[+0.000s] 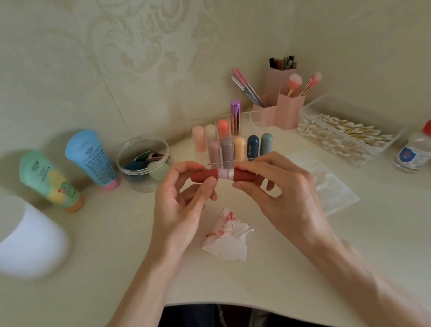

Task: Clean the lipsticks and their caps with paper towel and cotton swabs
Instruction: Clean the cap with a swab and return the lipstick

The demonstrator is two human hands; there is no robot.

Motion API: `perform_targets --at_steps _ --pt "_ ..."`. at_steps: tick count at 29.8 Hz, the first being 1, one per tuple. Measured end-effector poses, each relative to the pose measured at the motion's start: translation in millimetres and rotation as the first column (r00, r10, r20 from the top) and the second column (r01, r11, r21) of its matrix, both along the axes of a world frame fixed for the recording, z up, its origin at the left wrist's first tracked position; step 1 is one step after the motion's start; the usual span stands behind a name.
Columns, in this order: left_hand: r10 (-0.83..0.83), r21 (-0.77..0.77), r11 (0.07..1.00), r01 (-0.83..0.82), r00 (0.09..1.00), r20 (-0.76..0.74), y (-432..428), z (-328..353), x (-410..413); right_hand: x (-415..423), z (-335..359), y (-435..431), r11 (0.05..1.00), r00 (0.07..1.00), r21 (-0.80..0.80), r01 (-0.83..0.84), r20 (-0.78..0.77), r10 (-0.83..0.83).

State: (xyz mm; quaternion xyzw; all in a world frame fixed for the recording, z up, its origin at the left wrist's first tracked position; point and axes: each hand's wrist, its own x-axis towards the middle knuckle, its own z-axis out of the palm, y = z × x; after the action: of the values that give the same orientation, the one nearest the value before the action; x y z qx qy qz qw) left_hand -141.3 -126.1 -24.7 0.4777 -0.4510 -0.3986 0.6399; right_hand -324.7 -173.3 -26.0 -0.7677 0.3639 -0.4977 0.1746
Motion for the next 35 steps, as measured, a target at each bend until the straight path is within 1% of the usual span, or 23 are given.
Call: perform_targets --at_steps 12,18,22,26,31,35 --pt "0.065 0.010 0.998 -0.065 0.998 -0.001 0.7 0.5 1.8 -3.1 -3.2 -0.8 0.999 0.999 0.007 0.035 -0.021 -0.035" --pt "0.013 0.020 1.000 -0.015 0.997 0.080 2.1 1.3 0.7 -1.9 -2.6 0.7 0.998 0.999 0.053 -0.031 -0.023 0.032" --pt "0.040 -0.012 0.999 -0.039 0.990 0.134 1.3 -0.5 1.0 -0.8 -4.0 1.6 0.998 0.996 0.035 -0.054 -0.063 0.057" --pt "0.039 -0.011 0.999 -0.038 0.990 0.134 0.8 -2.5 1.7 -0.3 -4.5 1.5 0.998 0.996 0.036 -0.061 -0.070 0.063" --pt "0.042 -0.017 0.999 -0.040 0.984 0.174 -0.6 -3.6 -0.4 -0.6 -7.1 -0.8 0.999 0.996 0.006 -0.044 -0.073 0.044" --pt "0.032 -0.002 0.999 -0.032 0.978 0.208 -0.3 -5.0 0.5 -0.8 -9.0 -0.4 0.998 0.995 0.034 -0.052 -0.083 0.055"
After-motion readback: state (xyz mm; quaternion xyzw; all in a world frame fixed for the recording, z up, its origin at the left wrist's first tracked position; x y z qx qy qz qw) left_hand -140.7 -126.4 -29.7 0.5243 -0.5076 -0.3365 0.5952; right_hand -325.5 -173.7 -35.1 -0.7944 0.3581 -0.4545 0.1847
